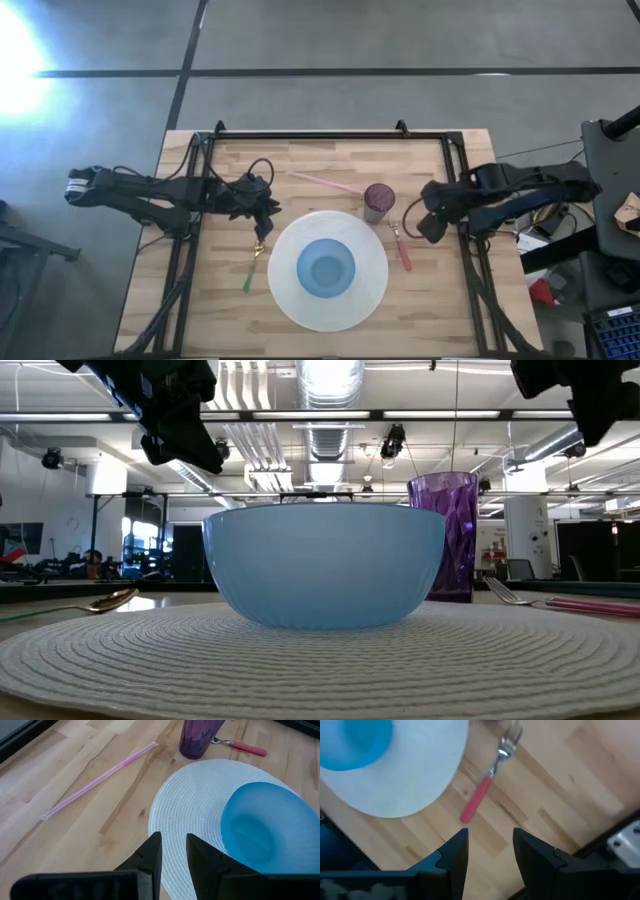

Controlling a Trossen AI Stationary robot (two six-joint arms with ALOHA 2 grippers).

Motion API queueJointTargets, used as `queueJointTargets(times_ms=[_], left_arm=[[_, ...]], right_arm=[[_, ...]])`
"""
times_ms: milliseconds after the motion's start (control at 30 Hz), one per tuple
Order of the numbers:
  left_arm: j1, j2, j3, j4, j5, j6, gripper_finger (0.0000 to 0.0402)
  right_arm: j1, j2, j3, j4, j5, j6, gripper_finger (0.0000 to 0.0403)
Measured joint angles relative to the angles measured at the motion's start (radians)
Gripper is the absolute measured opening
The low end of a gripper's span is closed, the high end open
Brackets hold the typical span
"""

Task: Pick & Place Utensil
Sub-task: Put the pink fork in the blue bowl

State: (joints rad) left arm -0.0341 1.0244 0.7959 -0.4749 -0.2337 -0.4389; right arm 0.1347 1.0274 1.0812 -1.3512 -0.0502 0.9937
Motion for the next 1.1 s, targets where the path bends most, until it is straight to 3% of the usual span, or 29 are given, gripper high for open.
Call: queueJointTargets(times_ms=[400, 733, 1100], left_arm=[[0.0, 0.0, 0.0, -0.112, 0.013, -0.001, 0.0081], [0.0, 0.0, 0.0, -0.113, 0.036, -0.013, 0.0081], [0.0, 0.0, 0.0, -0.113, 0.035, -0.007, 0.0081]], right_arm=[[0.145, 0.059, -0.081, 0.185, 0.002, 0.217, 0.0132], [0.312, 0.156, -0.072, 0.247, 0.058, 0.351, 0.0116], [0.482, 0.275, -0.039, 0.294, 0.142, 0.611, 0.0091]])
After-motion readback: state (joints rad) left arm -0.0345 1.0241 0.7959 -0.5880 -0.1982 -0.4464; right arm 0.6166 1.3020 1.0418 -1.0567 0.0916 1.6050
